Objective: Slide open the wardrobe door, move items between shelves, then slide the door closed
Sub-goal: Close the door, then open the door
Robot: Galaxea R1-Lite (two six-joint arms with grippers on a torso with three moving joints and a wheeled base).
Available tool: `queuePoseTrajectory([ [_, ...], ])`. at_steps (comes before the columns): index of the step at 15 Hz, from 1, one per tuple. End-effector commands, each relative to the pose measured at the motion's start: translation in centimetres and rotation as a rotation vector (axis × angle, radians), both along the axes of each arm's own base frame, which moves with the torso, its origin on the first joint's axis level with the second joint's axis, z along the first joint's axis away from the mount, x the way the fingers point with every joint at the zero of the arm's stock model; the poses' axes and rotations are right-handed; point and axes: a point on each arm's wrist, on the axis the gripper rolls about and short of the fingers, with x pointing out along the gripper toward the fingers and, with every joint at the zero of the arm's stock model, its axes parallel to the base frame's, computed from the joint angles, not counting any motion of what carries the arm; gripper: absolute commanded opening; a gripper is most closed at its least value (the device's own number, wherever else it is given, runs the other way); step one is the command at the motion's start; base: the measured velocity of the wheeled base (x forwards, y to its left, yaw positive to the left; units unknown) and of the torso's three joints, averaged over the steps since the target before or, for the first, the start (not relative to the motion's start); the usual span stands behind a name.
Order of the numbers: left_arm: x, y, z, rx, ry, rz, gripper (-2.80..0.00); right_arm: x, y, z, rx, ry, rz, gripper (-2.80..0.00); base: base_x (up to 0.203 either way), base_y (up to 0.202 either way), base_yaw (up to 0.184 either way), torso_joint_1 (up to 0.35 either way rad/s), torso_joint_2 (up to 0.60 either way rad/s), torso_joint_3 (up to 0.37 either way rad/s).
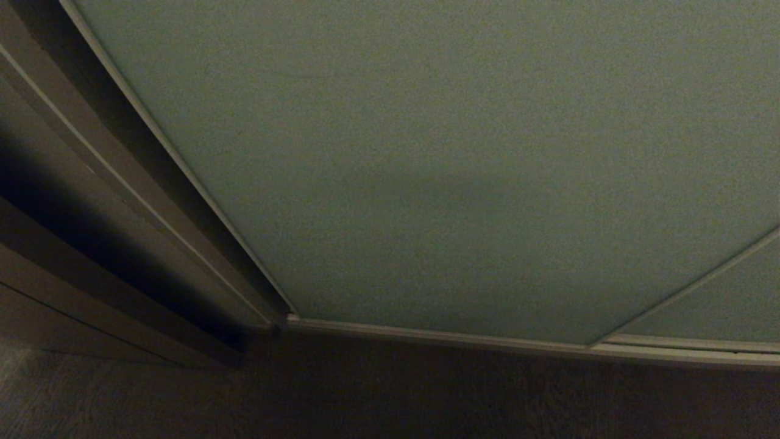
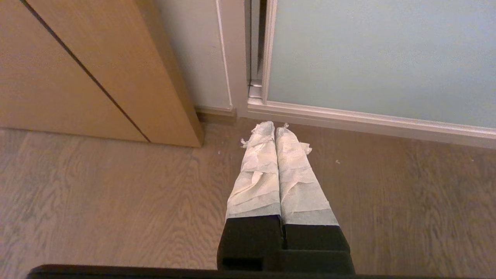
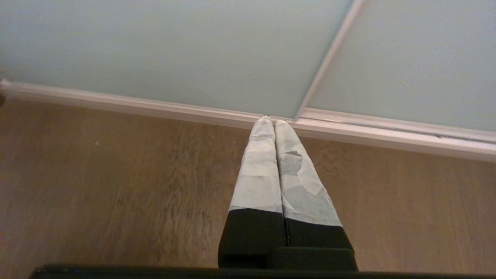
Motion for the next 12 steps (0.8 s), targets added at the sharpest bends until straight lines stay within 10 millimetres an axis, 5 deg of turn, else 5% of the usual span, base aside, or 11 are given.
queuePoseTrajectory([
  [1, 0.0, 0.0, 0.0, 0.000, 0.001, 0.000, -2.80, -1.4, 0.0, -1.6, -0.007, -0.077, 0.019, -2.80, 0.000, 0.000, 0.000, 0.000, 0.00, 0.000],
  [4, 0.0, 0.0, 0.0, 0.000, 0.001, 0.000, -2.80, -1.4, -0.1, -4.0, -0.016, -0.124, 0.013, -2.80, 0.000, 0.000, 0.000, 0.000, 0.00, 0.000],
  [12, 0.0, 0.0, 0.0, 0.000, 0.000, 0.000, -2.80, -1.3, 0.0, -4.7, -0.028, -0.061, 0.026, -2.80, 0.000, 0.000, 0.000, 0.000, 0.00, 0.000],
])
